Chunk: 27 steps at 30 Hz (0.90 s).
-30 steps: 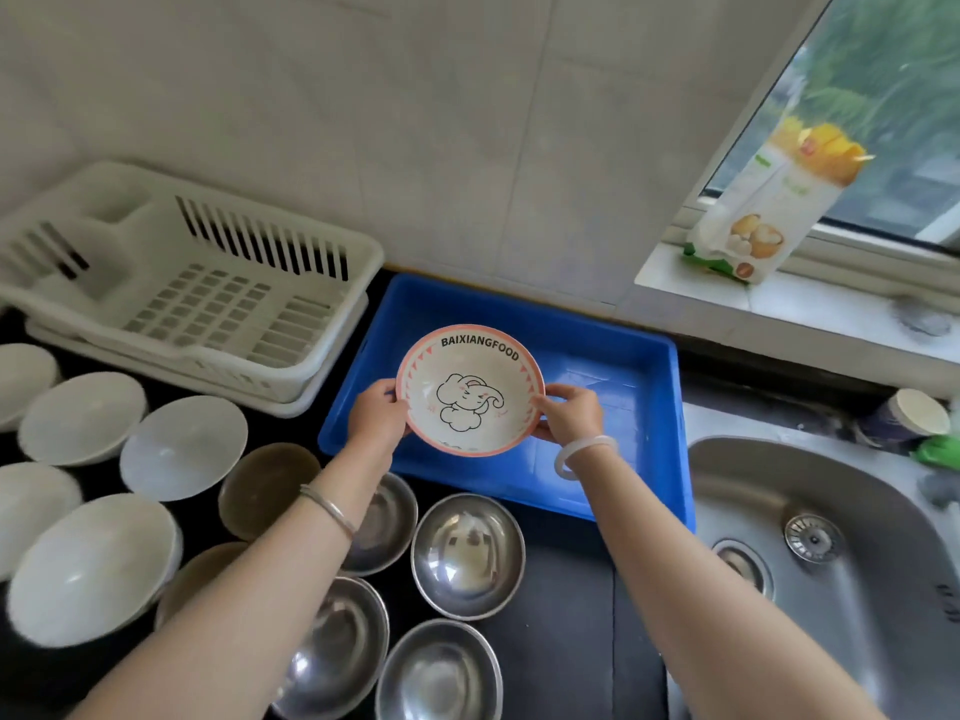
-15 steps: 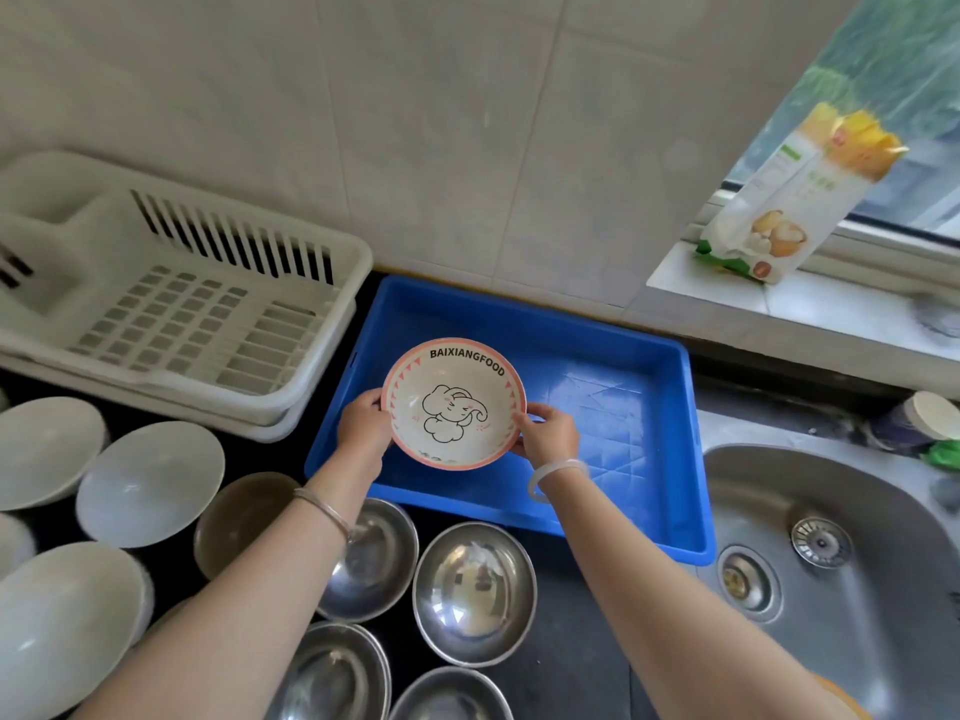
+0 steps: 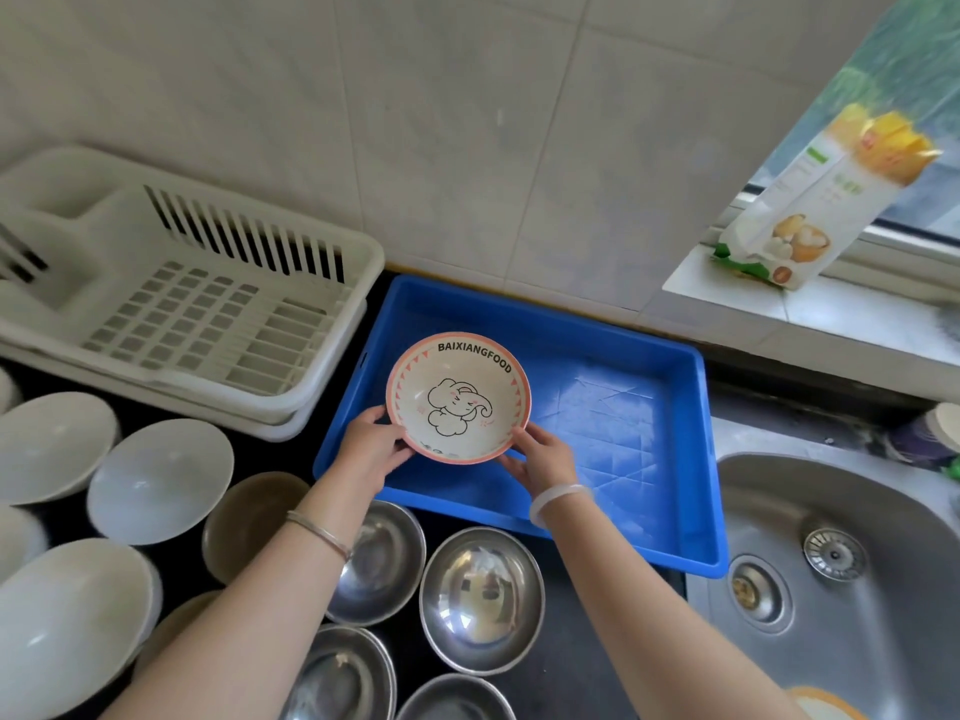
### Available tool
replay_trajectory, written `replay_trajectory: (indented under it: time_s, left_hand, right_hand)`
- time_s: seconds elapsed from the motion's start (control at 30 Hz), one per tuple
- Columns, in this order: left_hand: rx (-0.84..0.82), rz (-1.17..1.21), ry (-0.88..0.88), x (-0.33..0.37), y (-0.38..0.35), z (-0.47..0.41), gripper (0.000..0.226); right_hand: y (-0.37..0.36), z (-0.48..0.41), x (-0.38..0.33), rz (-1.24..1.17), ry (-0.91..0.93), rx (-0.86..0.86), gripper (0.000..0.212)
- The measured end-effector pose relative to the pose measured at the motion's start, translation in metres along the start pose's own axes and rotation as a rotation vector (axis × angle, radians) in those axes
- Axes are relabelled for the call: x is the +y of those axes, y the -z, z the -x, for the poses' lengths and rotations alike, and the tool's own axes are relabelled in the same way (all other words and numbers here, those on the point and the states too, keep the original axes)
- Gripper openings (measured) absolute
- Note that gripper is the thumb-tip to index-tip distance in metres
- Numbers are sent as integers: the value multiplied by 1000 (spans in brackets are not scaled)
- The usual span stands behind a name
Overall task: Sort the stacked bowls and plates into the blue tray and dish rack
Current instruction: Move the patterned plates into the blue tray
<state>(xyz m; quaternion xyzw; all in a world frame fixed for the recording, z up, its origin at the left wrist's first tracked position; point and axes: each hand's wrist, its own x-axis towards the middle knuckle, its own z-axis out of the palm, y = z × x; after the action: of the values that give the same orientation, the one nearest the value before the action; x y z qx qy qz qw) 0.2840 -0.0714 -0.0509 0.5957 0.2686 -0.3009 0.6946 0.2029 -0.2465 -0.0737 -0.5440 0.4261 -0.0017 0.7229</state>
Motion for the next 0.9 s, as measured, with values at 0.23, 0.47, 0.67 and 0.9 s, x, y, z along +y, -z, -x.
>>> replay_trajectory:
  time_s: [0.23, 0.47, 0.67, 0.9]
  left_hand:
    - [-26, 116, 21, 4, -8, -8, 58]
    - [-11, 146, -36, 7, -9, -19, 46]
    - [29, 113, -80, 8, -15, -22, 42]
    - [111, 79, -165, 4, -23, -12, 37]
  right_hand:
    - [-28, -16, -17, -158, -54, 6, 31]
    - [-41, -31, -22, -77, -60, 62, 33]
    - [-42, -33, -32, -57, -72, 53, 32]
    - [-34, -21, -33, -32, -60, -97, 35]
